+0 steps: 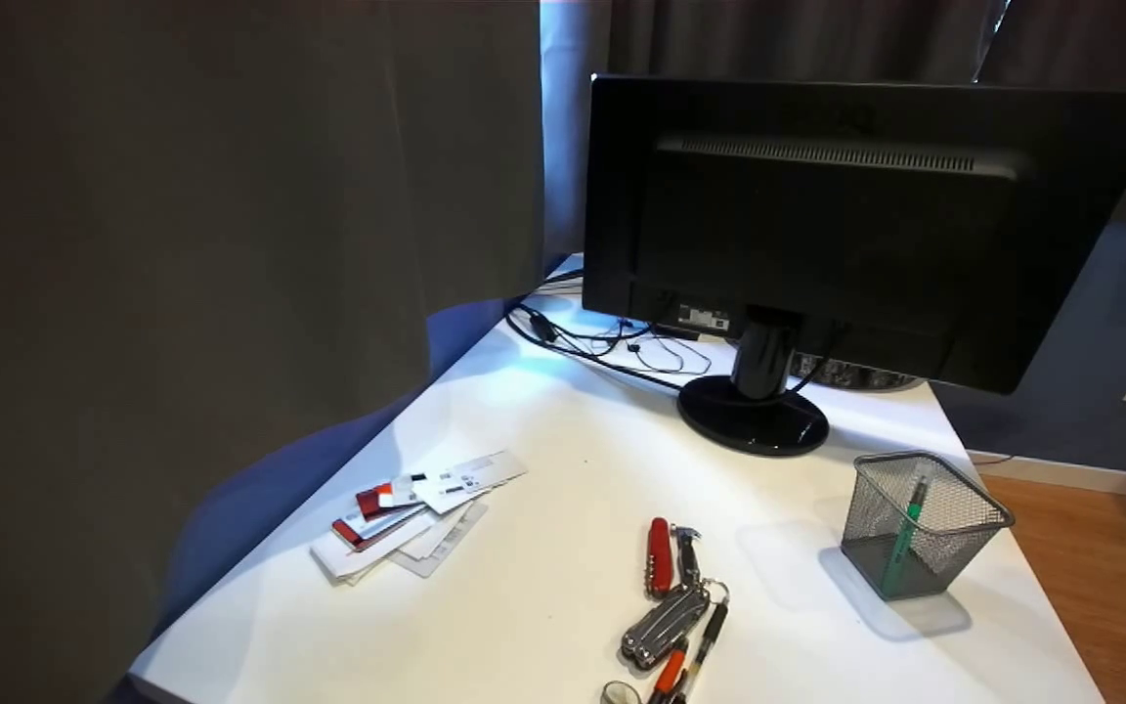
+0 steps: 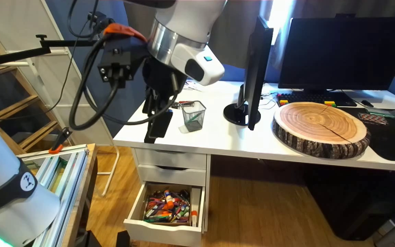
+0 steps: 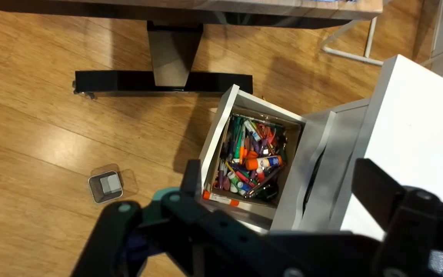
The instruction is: Open the second white drawer from the table top
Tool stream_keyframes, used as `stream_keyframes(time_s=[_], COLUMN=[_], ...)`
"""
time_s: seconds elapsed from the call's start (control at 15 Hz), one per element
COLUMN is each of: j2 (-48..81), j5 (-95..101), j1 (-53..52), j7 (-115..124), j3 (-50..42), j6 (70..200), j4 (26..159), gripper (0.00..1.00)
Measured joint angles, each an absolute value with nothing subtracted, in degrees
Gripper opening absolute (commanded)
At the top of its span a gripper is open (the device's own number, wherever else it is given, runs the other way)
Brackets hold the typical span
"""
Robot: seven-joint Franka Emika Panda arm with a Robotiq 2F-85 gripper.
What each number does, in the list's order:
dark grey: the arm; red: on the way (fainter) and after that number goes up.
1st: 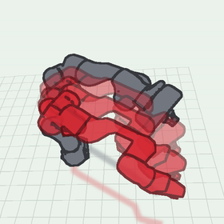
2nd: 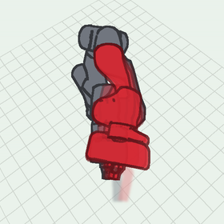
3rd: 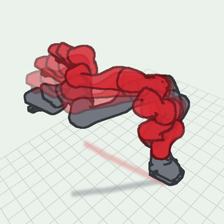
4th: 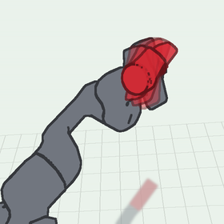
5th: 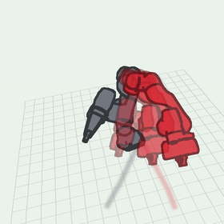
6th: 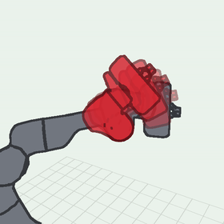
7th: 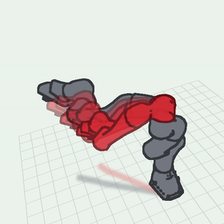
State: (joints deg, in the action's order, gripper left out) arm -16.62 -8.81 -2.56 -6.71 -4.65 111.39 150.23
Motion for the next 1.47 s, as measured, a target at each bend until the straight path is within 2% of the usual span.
stream_keyframes(time_s=[0.73,1.07,1.47], j2=[-13.2,0.1,16.5], j5=[-12.9,-28.7,-44.0], j1=[-2.9,-5.3,-3.8], j7=[-13.4,-32.2,-50.5], j3=[-4.6,-3.1,3.2], j6=[112.5,120.4,125.9], j4=[149.8,149.8,147.6], gripper=[1.00,1.00,1.00])
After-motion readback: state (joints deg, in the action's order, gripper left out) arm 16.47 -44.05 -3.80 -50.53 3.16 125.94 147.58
